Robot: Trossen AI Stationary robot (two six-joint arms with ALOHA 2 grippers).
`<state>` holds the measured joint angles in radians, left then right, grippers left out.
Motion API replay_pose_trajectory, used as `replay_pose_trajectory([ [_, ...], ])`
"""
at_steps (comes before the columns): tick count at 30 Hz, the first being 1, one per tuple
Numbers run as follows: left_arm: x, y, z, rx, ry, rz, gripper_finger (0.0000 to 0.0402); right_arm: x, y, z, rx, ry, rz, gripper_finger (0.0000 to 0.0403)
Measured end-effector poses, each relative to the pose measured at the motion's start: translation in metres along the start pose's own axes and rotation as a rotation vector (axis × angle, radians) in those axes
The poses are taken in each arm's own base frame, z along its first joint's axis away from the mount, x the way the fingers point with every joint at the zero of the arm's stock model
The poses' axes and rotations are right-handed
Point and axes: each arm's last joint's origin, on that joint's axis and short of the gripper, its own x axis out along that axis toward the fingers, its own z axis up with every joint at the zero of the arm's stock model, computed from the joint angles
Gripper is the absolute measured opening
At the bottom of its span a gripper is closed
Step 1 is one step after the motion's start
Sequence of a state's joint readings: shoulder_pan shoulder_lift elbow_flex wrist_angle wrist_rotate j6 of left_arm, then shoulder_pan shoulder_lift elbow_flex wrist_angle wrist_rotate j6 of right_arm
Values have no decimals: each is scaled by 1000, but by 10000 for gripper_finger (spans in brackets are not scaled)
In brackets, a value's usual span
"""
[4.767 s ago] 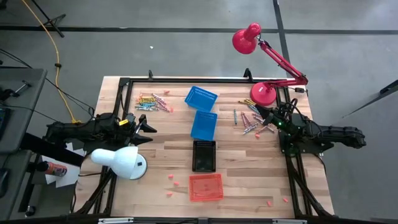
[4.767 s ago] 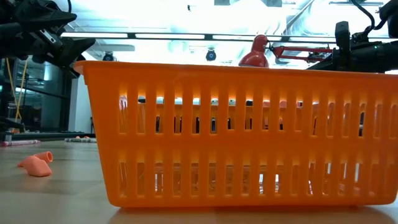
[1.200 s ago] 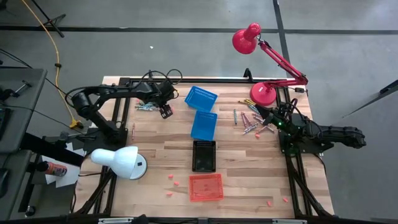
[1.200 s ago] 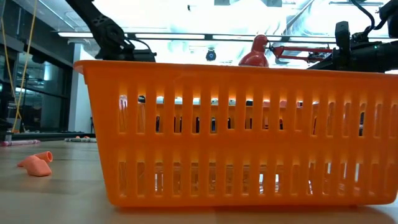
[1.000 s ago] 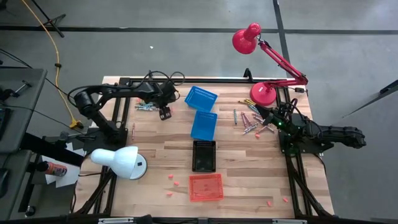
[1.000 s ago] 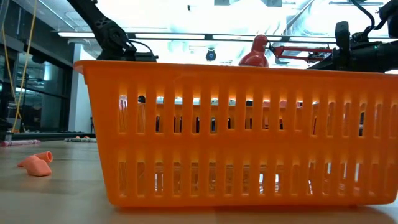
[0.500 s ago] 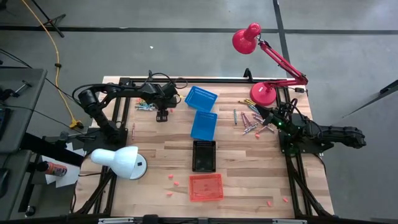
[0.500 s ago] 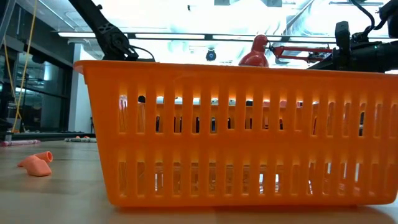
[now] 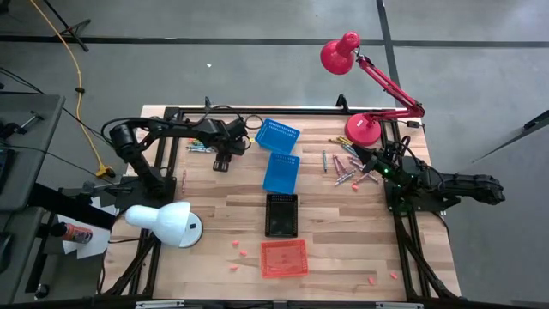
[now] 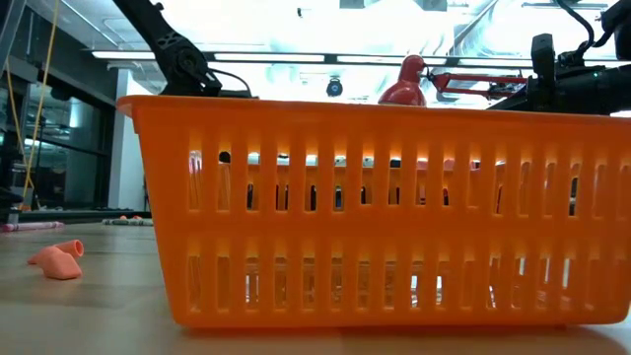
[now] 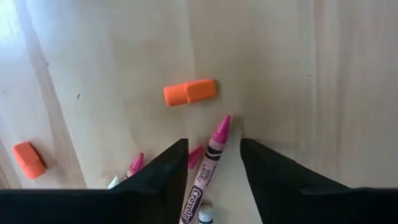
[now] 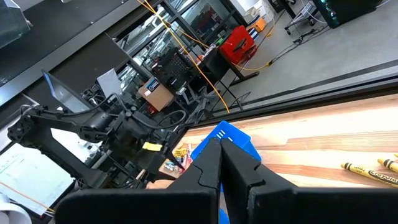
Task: Sort crayons
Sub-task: Put the pink crayon into the top blue bin
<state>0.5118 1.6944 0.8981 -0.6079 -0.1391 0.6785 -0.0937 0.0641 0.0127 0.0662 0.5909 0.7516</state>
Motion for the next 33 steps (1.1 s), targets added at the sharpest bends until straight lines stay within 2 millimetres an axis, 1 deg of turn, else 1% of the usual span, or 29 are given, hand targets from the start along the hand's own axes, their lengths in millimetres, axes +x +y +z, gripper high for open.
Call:
replay_pose_trajectory([
  [10, -2, -13, 9, 92, 18, 19, 107, 0, 0, 0, 0, 0, 0, 0],
  [16, -1, -8, 5, 54, 19, 20, 88, 0, 0, 0, 0, 0, 0, 0],
  [21, 0, -2, 0, 10, -3, -14, 85, 0, 0, 0, 0, 0, 0, 0],
  [26, 0, -1, 0, 14, -2, -12, 79, 0, 0, 0, 0, 0, 0, 0],
  [28, 0, -1, 0, 13, -1, -12, 64, 0, 0, 0, 0, 0, 0, 0],
  [31, 0, -2, 0, 11, 3, -9, 22, 0, 0, 0, 0, 0, 0, 0],
  [33, 0, -1, 0, 2, 7, 3, 8, 0, 0, 0, 0, 0, 0, 0],
])
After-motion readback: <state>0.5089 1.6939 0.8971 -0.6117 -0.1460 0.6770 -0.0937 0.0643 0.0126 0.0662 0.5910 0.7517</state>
